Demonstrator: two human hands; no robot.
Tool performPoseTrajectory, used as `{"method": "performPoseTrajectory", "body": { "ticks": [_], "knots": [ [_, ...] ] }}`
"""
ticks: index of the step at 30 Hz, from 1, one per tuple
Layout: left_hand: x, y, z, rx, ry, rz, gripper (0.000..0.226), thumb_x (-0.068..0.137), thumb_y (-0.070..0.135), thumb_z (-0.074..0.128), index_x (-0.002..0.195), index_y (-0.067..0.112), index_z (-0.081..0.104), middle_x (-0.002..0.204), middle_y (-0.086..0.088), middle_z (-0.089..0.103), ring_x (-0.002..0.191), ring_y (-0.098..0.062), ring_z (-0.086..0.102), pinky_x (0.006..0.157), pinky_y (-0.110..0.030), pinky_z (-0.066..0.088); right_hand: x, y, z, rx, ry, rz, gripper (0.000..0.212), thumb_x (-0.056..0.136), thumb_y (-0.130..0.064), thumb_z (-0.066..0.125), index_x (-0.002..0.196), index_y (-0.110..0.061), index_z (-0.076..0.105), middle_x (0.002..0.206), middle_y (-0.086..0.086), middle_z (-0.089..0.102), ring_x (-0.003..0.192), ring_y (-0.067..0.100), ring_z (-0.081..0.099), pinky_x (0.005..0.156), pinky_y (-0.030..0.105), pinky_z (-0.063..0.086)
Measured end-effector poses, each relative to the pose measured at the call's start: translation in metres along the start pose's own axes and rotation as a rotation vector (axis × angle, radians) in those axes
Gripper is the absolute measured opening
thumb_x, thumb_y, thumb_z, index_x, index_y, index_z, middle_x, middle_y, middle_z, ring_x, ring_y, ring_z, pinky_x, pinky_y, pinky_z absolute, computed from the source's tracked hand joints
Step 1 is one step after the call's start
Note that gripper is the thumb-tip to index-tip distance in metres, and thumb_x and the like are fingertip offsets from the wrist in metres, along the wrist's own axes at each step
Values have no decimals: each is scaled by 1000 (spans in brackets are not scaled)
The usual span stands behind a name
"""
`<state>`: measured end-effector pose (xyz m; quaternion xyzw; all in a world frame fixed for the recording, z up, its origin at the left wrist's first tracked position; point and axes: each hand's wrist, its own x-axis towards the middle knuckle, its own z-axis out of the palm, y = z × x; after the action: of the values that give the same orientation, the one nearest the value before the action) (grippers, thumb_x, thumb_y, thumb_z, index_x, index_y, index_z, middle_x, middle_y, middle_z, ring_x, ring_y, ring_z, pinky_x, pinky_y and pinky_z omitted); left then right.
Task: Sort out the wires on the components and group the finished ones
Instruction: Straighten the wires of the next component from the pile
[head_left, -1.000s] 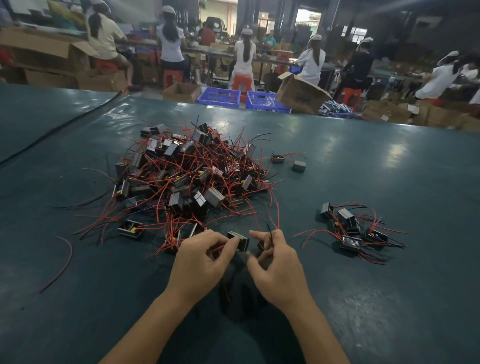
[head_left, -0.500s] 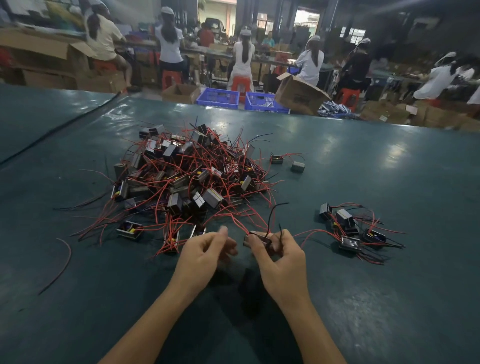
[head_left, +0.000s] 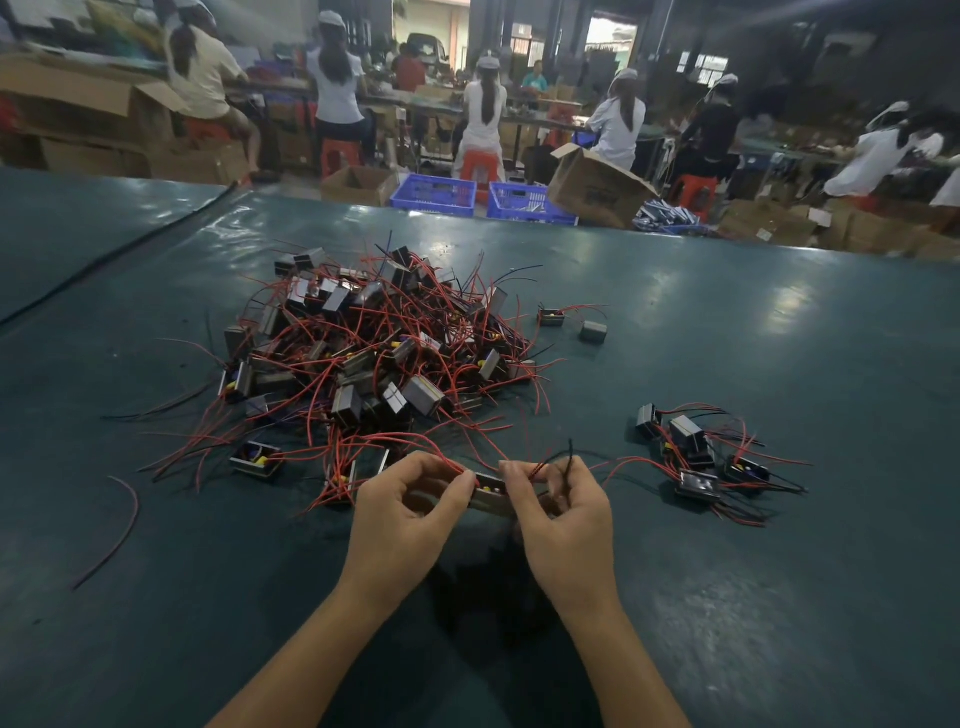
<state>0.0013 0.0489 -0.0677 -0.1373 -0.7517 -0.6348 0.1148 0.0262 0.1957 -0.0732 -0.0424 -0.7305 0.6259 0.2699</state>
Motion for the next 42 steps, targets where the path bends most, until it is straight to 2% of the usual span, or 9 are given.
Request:
{"method": "performPoseTrajectory", "body": {
  "ticks": [3,9,11,16,20,27,36,38,42],
  "knots": [
    [0,0,0,22,29,-19,9,85,15,73,76,18,71,71,8,70,65,-7,65,60,-15,49,3,1,-3,100,77,115,39,83,-20,77,64,-32,46,74,11,67,55,21,59,51,30,49],
    [3,-2,1,13,2,-125,47,97,35,50,60,11,67,60,-1,68,51,-15,62,56,-26,50,6,0,-7,221,149,211,41,81,-14,78,76,-17,38,71,4,70,57,15,65,43,22,46],
    [1,-2,1,29,-11,-41,54,99,42,43,61,12,67,60,-1,68,50,-15,62,54,-27,49,6,-1,-7,227,114,207,41,81,-12,78,77,-16,37,71,7,70,59,16,67,44,22,47],
    [-3,-1,3,112,13,366,20,90,33,59,100,17,65,92,8,67,83,-13,66,69,-29,54,1,-2,0,262,-129,211,43,73,-23,81,74,-18,38,64,5,67,57,16,64,43,23,46],
    [-4,0,6,-72,-87,187,40,83,35,68,120,27,54,112,10,66,104,-15,65,83,-24,54,-2,2,3,271,-249,222,46,84,-8,74,61,-33,43,60,0,58,59,19,57,43,23,45],
    [-4,0,6,-43,-163,178,24,84,38,64,96,19,74,90,6,73,89,-15,70,79,-36,56,-6,-2,6,70,-297,81,38,81,1,75,64,-13,44,61,-6,50,61,11,50,60,27,50],
    [-7,9,6,-161,-30,228,9,85,31,70,88,26,76,79,6,71,73,-15,69,66,-26,55,-11,-12,6,41,-351,13,44,79,-35,74,84,-10,38,76,-12,62,70,10,58,66,45,57],
    [-8,9,6,-160,12,215,4,87,26,73,86,25,76,76,6,69,69,-13,66,63,-27,54,-10,-10,4,29,-321,3,50,74,-42,76,87,-13,37,82,-4,61,78,18,60,66,38,54],
    [-2,7,1,-148,134,122,6,82,21,71,81,16,75,68,-5,66,55,-16,64,53,-31,53,-4,-8,0,116,-214,-1,43,75,-47,70,87,-20,39,78,-9,54,73,10,54,64,23,46]
  ]
}}
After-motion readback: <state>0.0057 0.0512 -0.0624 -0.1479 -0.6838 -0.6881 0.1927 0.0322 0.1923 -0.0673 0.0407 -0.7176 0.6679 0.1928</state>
